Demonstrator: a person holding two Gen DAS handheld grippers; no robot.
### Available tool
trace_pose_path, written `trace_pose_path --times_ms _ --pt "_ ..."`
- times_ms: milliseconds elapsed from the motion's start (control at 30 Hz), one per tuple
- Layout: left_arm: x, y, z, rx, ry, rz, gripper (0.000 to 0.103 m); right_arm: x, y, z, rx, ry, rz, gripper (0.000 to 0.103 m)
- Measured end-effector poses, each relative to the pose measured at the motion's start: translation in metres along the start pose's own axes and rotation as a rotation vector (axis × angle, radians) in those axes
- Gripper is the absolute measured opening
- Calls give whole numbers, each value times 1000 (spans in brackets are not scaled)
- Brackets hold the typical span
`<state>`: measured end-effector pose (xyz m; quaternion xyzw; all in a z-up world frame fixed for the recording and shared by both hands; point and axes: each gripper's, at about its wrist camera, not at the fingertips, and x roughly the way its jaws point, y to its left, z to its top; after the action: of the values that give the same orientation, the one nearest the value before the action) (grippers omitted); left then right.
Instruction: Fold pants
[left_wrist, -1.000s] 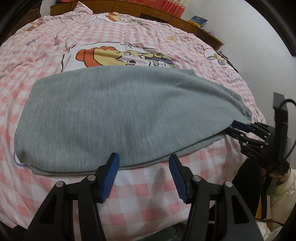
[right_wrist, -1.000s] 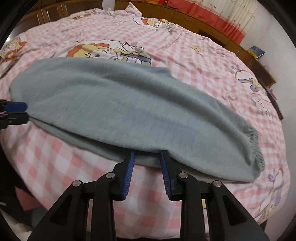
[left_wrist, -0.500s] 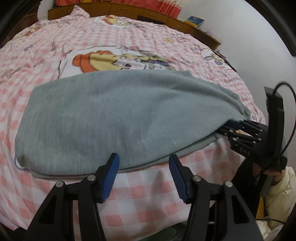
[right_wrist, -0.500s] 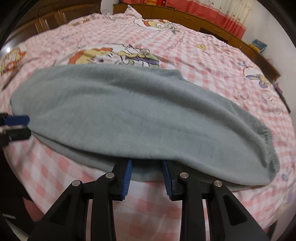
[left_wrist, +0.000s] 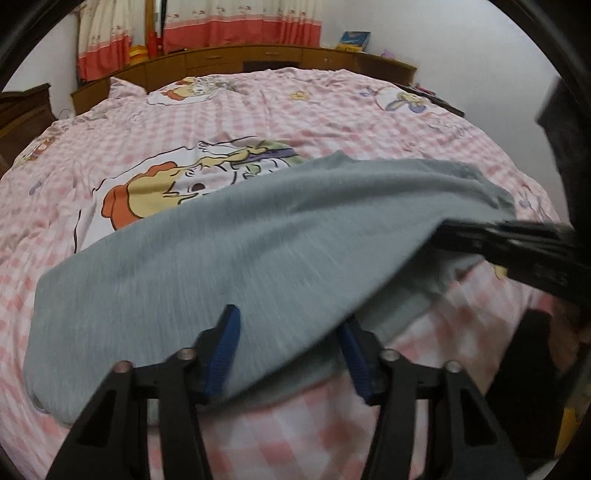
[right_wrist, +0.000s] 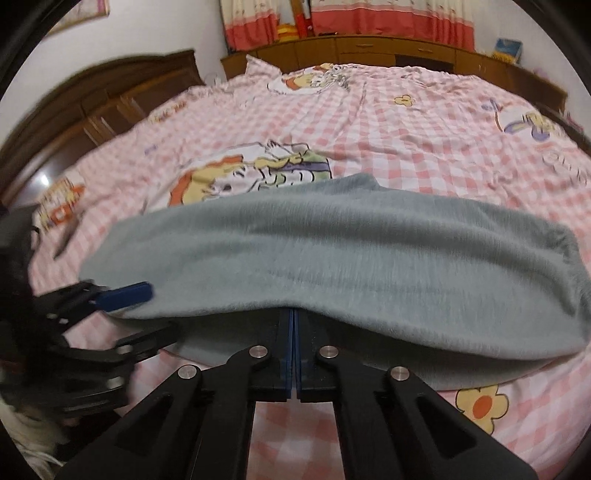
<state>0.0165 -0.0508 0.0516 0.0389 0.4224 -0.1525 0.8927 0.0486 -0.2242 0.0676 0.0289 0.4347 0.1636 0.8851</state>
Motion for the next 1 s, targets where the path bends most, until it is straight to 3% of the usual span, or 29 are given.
trace_pose_path --times_ms 33,267,367,467,533,567,767,900,1000 --pt "3 3 1 -15 8 -16 11 -2 -3 -1 13 -6 13 1" --pt "-27 5 6 -4 -27 -115 4 -6 -9 -7 -9 9 29 1" --pt "-30 2 7 9 -21 -108 4 -6 -8 -9 -39 10 10 1" --pt "-25 1 5 24 0 -96 4 -3 -8 -10 -53 28 -66 4" --pt "-20 2 0 19 18 -99 4 -2 -8 -9 -69 39 -85 20" --pt "-19 2 -2 12 24 -102 4 -3 -7 -9 -89 34 -101 22" --pt "-3 10 -11 -29 84 -125 7 -6 -11 -13 -129 57 -150 22" --pt "-6 17 -15 -59 110 -179 18 -15 -32 -17 -82 76 -165 22" --pt "-18 23 -17 -97 120 -245 35 -33 -62 -16 -9 63 -194 22"
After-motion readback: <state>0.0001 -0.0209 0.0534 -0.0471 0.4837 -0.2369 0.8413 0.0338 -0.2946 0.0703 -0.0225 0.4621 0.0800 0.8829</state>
